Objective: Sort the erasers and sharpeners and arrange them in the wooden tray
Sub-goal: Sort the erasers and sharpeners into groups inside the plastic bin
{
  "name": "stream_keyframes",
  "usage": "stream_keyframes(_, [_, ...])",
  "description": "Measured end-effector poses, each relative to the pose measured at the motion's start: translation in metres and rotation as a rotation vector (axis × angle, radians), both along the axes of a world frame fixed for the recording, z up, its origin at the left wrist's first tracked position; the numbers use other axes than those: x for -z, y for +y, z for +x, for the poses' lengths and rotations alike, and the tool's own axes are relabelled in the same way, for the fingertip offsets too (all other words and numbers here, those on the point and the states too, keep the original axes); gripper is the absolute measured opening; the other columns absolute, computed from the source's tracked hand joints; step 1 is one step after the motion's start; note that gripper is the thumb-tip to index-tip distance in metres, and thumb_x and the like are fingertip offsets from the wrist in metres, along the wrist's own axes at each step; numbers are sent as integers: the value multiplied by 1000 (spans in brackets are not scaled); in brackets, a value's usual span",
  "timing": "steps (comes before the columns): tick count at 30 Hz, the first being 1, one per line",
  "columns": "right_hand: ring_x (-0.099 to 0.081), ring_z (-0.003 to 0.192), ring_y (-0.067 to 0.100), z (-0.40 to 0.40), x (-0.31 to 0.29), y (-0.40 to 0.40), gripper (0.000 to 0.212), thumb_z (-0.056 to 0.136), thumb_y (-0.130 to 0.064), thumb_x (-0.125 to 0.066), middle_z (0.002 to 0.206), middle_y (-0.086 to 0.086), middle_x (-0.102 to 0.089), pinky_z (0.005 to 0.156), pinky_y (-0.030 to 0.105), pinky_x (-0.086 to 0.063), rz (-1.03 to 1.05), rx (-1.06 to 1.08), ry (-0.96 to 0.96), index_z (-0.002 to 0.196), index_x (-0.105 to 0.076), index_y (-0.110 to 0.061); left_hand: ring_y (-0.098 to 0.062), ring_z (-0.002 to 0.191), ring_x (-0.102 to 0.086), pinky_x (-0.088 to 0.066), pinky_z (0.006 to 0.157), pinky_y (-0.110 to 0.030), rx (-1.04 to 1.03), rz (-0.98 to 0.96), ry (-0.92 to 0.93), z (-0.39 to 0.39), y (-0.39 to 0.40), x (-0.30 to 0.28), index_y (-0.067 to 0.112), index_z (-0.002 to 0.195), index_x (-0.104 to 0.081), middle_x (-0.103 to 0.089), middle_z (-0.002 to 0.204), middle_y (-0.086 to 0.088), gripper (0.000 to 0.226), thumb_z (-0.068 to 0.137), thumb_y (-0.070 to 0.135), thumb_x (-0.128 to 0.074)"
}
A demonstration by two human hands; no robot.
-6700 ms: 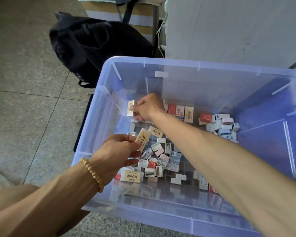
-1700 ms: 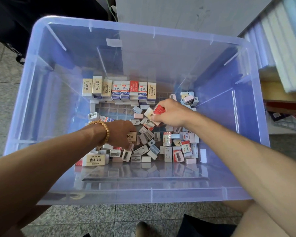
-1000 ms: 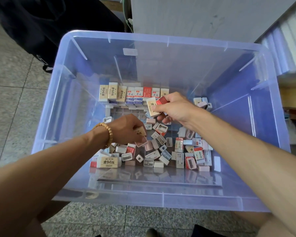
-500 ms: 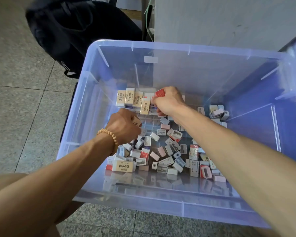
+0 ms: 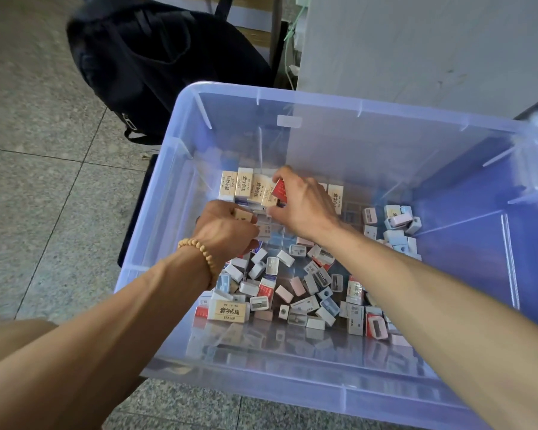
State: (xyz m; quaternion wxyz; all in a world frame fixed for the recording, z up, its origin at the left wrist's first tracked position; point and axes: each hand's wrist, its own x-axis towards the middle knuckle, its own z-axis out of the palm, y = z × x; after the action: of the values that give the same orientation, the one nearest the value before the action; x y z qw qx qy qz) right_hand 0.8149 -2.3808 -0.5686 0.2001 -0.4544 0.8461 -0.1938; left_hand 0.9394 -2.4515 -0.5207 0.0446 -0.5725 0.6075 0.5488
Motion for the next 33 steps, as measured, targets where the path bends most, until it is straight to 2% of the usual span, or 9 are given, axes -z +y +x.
stream_keyframes(4, [-59, 74, 16, 0, 0, -1, 39, 87, -25, -75, 87, -4, -57, 66, 27, -52, -43, 47, -39, 116, -53, -10, -26, 74, -73, -62, 74, -40, -28, 20, 17, -2, 2, 0, 5, 89, -63, -71, 85, -13, 11, 86, -4, -67])
stream_keyframes(7, [-59, 73, 16, 1, -4, 8, 16, 98, -26, -56, 88, 0, -60, 64, 30, -50, -93, 226, -315, 102, -55, -11, -27, 78, -73, -61, 73, -38, -43, 34, 28, -3, 2, -1, 5, 91, -63, -70, 88, -13, 11, 87, -5, -66])
stream_keyframes(9, [-53, 68, 15, -3, -7, 13, 22, 102, -21, -43, 79, -1, -57, 60, 31, -43, -90, 369, -440, 87, -57, -13, -28, 80, -73, -61, 73, -36, -57, 42, 38, -4, 2, -2, 4, 93, -63, -69, 90, -14, 11, 88, -5, -65])
stream_keyframes(14, [-71, 69, 16, -11, -17, 11, 18, 100, -21, -60, 79, 2, -70, 75, 34, -61, -90, 539, -632, 82, -63, -23, -28, 79, -73, -61, 72, -36, -72, 46, 39, -5, 3, -2, 5, 94, -63, -70, 92, -15, 12, 88, -5, -65])
stream_keyframes(18, [-75, 72, 17, -6, -21, -1, 13, 94, -4, -65, 84, 8, -73, 72, 31, -63, -142, 618, -804, 103, -61, -12, -28, 80, -73, -61, 72, -36, -79, 64, 43, -4, 4, -3, 3, 97, -63, -70, 92, -15, 13, 88, -5, -64])
stream_keyframes(23, [-75, 67, 14, 3, -18, -25, 8, 90, -9, -72, 78, 7, -74, 70, 31, -63, -129, 569, -731, 93, -65, -8, -29, 75, -73, -61, 72, -38, -83, 66, 30, -1, 3, -3, 4, 93, -62, -70, 91, -16, 11, 88, -6, -64])
stream_keyframes(27, [-74, 69, 16, 2, -11, -23, 15, 92, -24, -71, 78, 2, -73, 73, 37, -62, -97, 452, -520, 81, -62, -19, -31, 77, -73, -61, 75, -41, -89, 72, 29, -2, 2, -3, 5, 89, -61, -70, 91, -16, 11, 87, -6, -64])
stream_keyframes(29, [-70, 73, 16, -1, -8, -13, 13, 89, -27, -73, 82, -1, -70, 73, 32, -60, -118, 335, -357, 93, -64, -19, -31, 79, -73, -61, 76, -41, -95, 77, 28, -2, 2, -3, 5, 88, -61, -70, 90, -16, 11, 87, -6, -64])
stream_keyframes(33, [-59, 81, 11, -5, -2, -3, 42, 87, -19, -76, 92, 4, -68, 74, 13, -45, -175, -1, -66, 127, -65, -12, -29, 77, -73, -62, 75, -41, -94, 68, 28, -1, 2, -2, 5, 90, -62, -70, 89, -15, 11, 87, -5, -65])
